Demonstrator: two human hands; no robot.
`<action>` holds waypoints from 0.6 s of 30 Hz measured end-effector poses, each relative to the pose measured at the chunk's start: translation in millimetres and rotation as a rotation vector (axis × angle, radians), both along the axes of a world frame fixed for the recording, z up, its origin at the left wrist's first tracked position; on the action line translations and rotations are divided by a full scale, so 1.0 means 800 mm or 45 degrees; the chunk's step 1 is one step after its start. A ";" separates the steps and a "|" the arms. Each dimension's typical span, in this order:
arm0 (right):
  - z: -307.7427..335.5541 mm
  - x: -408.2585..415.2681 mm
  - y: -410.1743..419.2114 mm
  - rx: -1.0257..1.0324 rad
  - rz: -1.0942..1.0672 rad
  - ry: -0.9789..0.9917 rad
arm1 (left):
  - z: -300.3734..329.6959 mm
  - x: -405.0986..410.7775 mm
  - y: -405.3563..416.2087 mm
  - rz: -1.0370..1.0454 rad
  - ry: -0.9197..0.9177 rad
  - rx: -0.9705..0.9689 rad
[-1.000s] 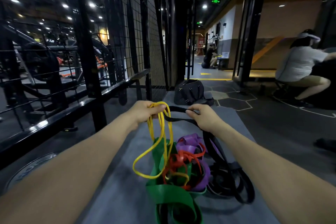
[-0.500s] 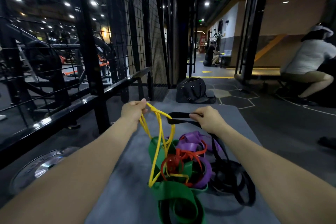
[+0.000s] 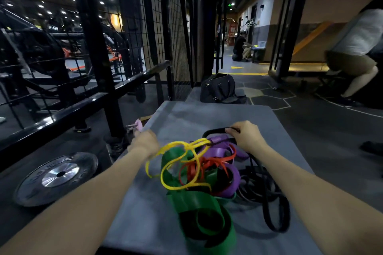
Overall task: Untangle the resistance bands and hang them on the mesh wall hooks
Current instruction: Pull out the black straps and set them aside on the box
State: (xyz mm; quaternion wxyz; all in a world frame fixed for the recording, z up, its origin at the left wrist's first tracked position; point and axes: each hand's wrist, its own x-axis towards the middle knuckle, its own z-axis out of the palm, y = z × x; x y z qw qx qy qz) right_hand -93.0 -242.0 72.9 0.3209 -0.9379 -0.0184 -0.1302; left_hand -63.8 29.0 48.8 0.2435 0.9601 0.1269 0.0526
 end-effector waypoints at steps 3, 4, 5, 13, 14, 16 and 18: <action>-0.003 0.000 0.009 0.016 0.048 -0.039 | -0.002 0.002 -0.018 -0.278 -0.248 0.086; -0.004 0.000 0.010 0.024 0.061 -0.045 | -0.002 0.004 -0.027 -0.426 -0.287 0.048; -0.005 -0.001 0.010 0.026 0.071 -0.057 | 0.000 0.004 -0.037 -0.555 -0.256 0.017; -0.004 -0.004 -0.006 0.080 0.034 -0.103 | -0.023 0.003 -0.038 -0.863 0.261 0.326; -0.003 -0.004 -0.008 0.083 0.029 -0.103 | -0.024 0.002 -0.035 -0.881 0.249 0.311; -0.005 -0.002 -0.009 0.075 0.019 -0.091 | -0.021 0.001 -0.030 -0.824 0.084 0.179; -0.009 -0.001 -0.008 0.042 0.018 -0.041 | -0.013 0.007 -0.026 -0.607 -0.195 -0.225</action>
